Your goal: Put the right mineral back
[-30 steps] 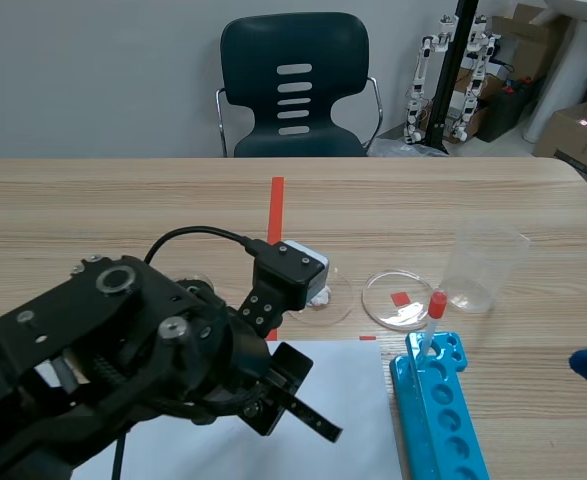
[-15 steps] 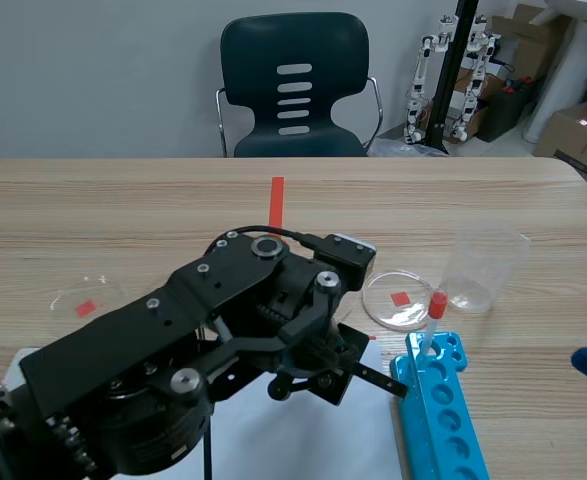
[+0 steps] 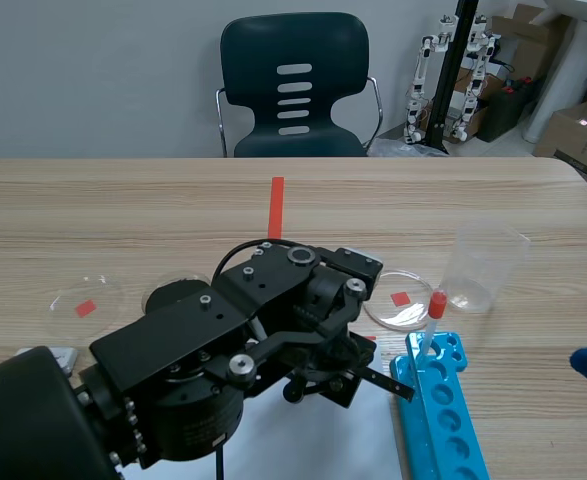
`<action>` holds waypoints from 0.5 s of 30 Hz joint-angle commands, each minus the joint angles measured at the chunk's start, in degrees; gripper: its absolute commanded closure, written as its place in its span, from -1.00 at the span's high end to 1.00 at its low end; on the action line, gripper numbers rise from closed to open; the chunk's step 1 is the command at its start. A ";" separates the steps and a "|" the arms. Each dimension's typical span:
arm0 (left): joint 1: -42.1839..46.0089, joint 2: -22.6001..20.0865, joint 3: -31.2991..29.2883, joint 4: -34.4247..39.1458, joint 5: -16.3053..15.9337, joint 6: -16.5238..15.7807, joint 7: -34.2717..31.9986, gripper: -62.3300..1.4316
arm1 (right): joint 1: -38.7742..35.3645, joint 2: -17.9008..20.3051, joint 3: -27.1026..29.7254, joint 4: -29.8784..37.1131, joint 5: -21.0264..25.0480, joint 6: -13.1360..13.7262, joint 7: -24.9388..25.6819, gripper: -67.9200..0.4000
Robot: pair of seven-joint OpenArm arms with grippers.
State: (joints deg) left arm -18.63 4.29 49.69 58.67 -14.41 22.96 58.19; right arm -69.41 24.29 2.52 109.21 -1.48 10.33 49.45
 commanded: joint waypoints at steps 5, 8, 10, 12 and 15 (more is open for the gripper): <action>-0.61 1.42 -0.15 0.09 0.04 0.31 -0.35 -0.77 | 0.07 0.15 0.11 0.59 0.59 0.02 0.68 0.83; -0.59 1.42 -0.15 0.09 0.02 0.31 -0.31 -0.76 | 0.07 0.15 0.11 0.59 0.59 0.02 0.68 0.83; -0.59 1.42 -0.15 0.09 0.00 0.31 -0.31 -0.76 | 0.07 0.15 0.11 0.59 0.59 0.02 0.68 0.83; -0.59 1.42 -0.15 0.09 -0.42 0.31 -0.35 -0.63 | 0.07 0.15 0.11 0.59 0.59 0.02 0.68 0.83; -0.57 1.40 -0.15 0.09 -0.90 0.33 -0.57 -0.31 | 0.07 0.15 0.11 0.59 0.59 0.02 0.68 0.83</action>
State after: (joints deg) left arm -18.72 4.62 49.69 57.89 -15.07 22.96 58.02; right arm -69.41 24.29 2.52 109.21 -1.48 10.33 49.45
